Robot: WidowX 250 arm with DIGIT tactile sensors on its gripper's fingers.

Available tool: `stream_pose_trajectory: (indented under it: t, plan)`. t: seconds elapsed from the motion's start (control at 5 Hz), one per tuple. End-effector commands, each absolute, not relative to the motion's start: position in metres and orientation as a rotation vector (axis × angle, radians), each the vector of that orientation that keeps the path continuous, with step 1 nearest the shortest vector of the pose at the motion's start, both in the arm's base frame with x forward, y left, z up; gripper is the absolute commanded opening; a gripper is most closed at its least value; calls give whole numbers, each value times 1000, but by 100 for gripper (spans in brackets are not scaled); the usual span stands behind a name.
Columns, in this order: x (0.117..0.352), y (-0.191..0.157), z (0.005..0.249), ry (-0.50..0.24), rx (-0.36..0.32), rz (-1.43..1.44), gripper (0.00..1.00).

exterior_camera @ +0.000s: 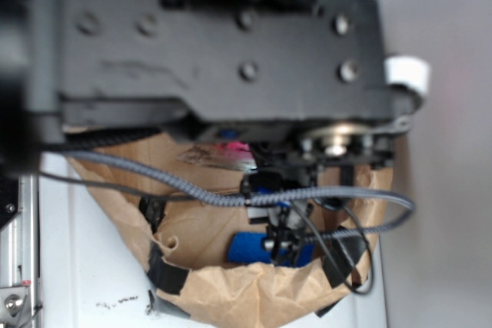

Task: Grab the wood chip.

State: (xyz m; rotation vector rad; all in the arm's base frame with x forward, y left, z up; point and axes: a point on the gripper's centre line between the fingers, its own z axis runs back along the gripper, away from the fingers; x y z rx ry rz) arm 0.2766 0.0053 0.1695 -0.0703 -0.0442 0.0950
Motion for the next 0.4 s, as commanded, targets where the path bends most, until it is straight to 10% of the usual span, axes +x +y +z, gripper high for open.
stream_pose_trajectory:
  t: [0.0,0.2]
  plan:
    - [262,-4,220,-217,-39,85,0]
    - [260,-7,219,-228,5,64,0]
